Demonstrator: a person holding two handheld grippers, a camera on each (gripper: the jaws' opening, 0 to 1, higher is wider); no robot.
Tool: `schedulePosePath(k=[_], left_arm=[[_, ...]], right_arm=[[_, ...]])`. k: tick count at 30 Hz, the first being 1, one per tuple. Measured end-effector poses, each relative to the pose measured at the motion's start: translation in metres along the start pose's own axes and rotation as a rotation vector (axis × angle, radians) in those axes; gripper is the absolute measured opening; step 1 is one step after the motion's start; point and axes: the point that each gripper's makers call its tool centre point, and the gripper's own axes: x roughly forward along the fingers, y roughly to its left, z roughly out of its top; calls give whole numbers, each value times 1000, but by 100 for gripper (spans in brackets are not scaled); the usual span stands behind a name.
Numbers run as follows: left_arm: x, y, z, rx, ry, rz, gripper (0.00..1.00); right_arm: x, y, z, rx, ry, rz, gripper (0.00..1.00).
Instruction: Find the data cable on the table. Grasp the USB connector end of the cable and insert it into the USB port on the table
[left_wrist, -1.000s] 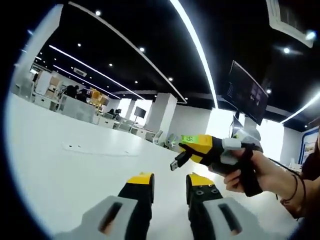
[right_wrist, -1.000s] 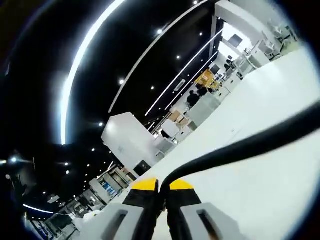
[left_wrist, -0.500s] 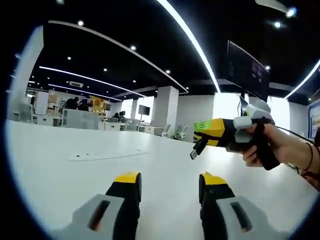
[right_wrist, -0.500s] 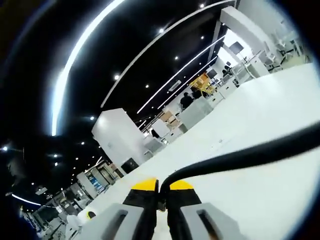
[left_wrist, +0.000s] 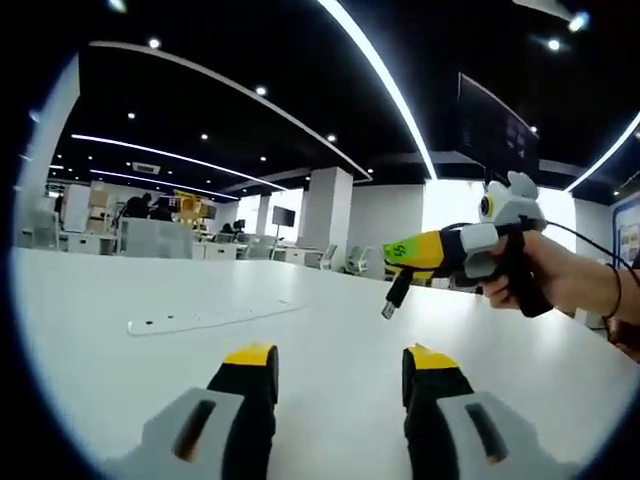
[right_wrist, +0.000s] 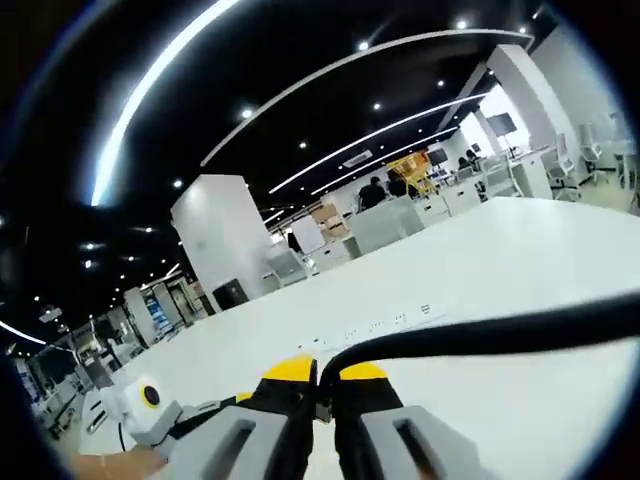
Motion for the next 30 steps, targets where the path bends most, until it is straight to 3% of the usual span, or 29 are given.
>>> schedulePosePath(k=[13, 30], left_arm=[[41, 4, -5, 68, 51, -38, 49], [77, 20, -4, 74, 49, -49, 51]], right_arm=[[18, -19, 17, -188, 95, -67, 7], [40, -52, 24, -201, 130, -132, 7]])
